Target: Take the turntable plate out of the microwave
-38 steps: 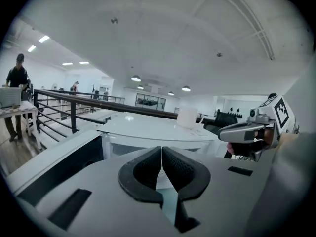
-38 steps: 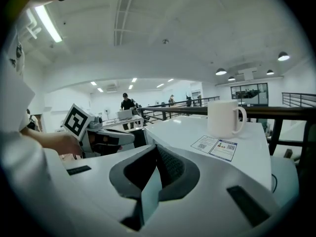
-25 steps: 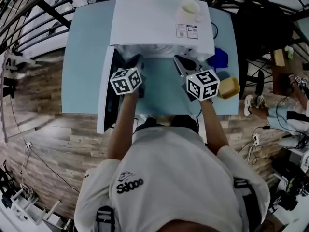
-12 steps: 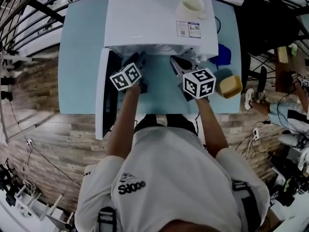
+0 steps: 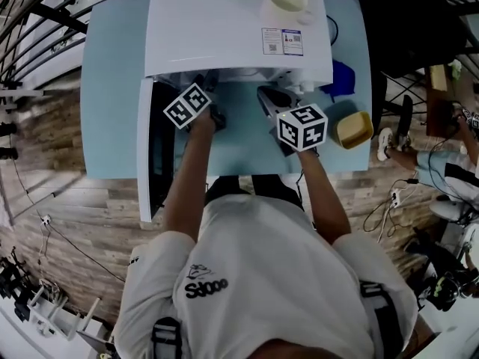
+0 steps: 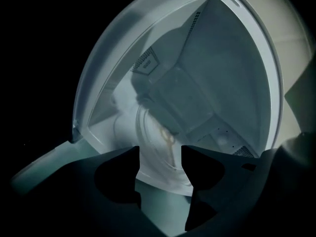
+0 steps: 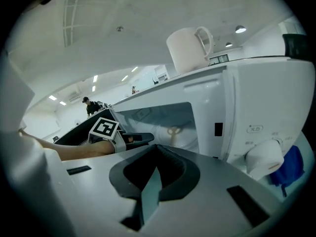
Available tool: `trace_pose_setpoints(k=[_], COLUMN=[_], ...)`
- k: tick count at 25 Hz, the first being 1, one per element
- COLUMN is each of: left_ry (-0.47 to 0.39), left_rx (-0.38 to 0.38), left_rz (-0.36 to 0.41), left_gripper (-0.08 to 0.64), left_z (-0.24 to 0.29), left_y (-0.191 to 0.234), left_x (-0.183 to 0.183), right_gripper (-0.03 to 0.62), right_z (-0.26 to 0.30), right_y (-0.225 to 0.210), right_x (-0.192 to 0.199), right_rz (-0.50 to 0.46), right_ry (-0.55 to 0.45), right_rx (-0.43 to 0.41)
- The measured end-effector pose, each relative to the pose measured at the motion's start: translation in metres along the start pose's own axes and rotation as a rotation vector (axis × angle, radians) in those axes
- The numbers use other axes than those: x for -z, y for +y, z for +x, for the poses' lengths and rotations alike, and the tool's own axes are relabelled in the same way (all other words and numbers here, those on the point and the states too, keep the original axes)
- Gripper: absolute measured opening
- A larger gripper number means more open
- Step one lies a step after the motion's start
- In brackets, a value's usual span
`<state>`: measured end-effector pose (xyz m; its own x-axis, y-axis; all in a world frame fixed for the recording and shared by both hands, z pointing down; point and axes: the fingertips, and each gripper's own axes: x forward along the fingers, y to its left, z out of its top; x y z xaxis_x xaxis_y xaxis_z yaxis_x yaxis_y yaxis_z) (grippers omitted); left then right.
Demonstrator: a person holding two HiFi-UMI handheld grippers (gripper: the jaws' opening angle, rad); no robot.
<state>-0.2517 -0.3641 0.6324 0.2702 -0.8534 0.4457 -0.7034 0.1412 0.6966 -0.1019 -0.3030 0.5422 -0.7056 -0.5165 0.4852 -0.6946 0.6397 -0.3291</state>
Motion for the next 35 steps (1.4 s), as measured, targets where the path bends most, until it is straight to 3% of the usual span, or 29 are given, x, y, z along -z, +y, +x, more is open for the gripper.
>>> trace_pose_setpoints(k=[4,9,12,16,20,26,29,35], left_ry=[-0.028,-0.086,-0.074,-0.028,-0.015,-0.011,-0.004,0.005], left_rx=[0.003,0.032,0.055,0.09,0.157,0.194,0.198,0.191], left_rz=[-0.096,-0.393,-0.481,-0.487,-0.477,-0.435,-0.425,-0.401], left_gripper=[0.259,0.258,0.256,0.17,0.161,0.153,0.153,0.153], left_z=[0.005,0.007,0.01,0.01,0.006,0.003,0.001,0.0], left_y=[0.0,-0.002,-0.005,-0.005,-0.007,-0.011,-0.012,-0.018], left_x=[-0.002,-0.005,0.001,0.013,0.015,0.013,0.014,0.014], right_gripper=[0.006,0.006,0.006,0.008,0.011,0.159,0.173,0.178], right_z=[-0.003,-0.005,0.004,0.022,0.035,0.067,0.088,0.112], right_y=[-0.003,-0.004,-0.006,-0.008,-0.008,-0.013,-0.018,-0.024], right_x=[0.005,0.008,0.018,0.036,0.047,0.043,0.043,0.033], right_rz=[0.026,0.13,0.148,0.218,0.285,0.512,0.615,0.735], right_ry=[0.002,-0.029,-0.014,0.006,-0.002,-0.065,-0.092,-0.144], right_rx=[-0.001,-0.016,-0.035,-0.069,-0.082,-0.144,-0.144,-0.139])
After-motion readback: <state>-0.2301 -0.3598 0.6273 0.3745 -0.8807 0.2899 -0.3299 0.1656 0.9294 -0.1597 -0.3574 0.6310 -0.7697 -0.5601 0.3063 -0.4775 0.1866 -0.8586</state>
